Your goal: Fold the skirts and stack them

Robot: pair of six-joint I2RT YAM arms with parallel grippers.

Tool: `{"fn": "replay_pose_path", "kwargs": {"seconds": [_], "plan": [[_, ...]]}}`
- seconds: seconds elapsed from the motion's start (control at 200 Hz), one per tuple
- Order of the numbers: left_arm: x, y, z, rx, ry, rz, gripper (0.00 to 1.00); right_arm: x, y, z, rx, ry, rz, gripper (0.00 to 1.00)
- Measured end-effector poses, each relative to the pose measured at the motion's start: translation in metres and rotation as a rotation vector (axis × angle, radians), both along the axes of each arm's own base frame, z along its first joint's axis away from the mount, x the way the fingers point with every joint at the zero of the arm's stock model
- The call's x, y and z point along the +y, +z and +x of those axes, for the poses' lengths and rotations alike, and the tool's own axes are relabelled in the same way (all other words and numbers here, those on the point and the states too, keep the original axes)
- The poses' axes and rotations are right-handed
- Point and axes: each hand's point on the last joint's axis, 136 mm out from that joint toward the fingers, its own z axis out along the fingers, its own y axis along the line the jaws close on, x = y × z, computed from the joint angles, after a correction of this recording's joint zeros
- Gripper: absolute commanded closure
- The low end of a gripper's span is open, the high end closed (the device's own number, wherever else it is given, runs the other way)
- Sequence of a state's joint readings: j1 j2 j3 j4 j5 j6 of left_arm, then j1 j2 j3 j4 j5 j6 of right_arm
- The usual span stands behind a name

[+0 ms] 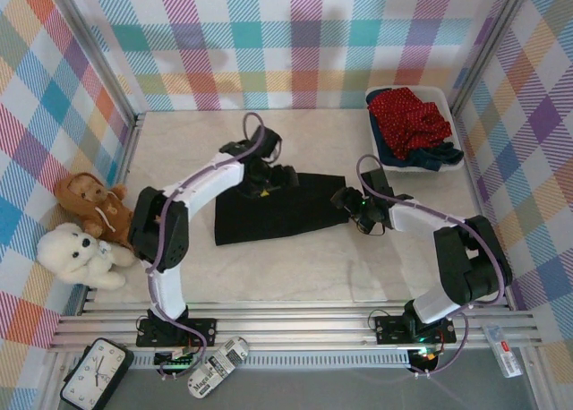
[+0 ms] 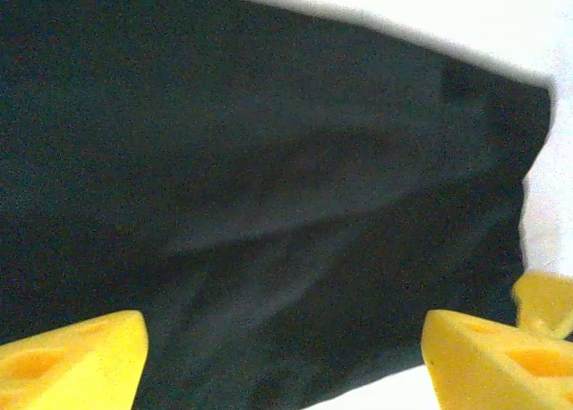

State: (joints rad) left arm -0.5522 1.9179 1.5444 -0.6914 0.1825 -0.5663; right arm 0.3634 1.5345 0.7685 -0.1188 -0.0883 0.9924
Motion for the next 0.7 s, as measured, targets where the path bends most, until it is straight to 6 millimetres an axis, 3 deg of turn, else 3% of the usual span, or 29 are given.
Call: {"fn": "replay_pose_path", "kwargs": {"seconds": [0.09, 0.22, 0.49, 0.63, 0.7], "plan": [[-0.012, -0.034, -0.016, 0.091, -0.036, 0.025, 0.24, 0.005, 0.002, 0.002, -0.011, -0.009, 0.034, 0.15], [-0.006, -0.08, -0.027, 0.195, -0.034, 0.087, 0.23, 0.015, 0.002, 0.007, -0.026, -0.007, 0.068, 0.16], [-0.008, -0.076, -0.022, 0.176, -0.041, 0.081, 0.21, 0.026, -0.008, 0.007, -0.009, -0.03, 0.097, 0.21], [-0.009, -0.076, -0.022, 0.173, -0.048, 0.081, 0.2, 0.026, -0.011, 0.009, -0.03, -0.066, 0.121, 0.35], [-0.009, -0.075, -0.022, 0.171, -0.051, 0.082, 0.19, 0.024, -0.015, 0.007, -0.032, -0.087, 0.13, 0.46]]}}
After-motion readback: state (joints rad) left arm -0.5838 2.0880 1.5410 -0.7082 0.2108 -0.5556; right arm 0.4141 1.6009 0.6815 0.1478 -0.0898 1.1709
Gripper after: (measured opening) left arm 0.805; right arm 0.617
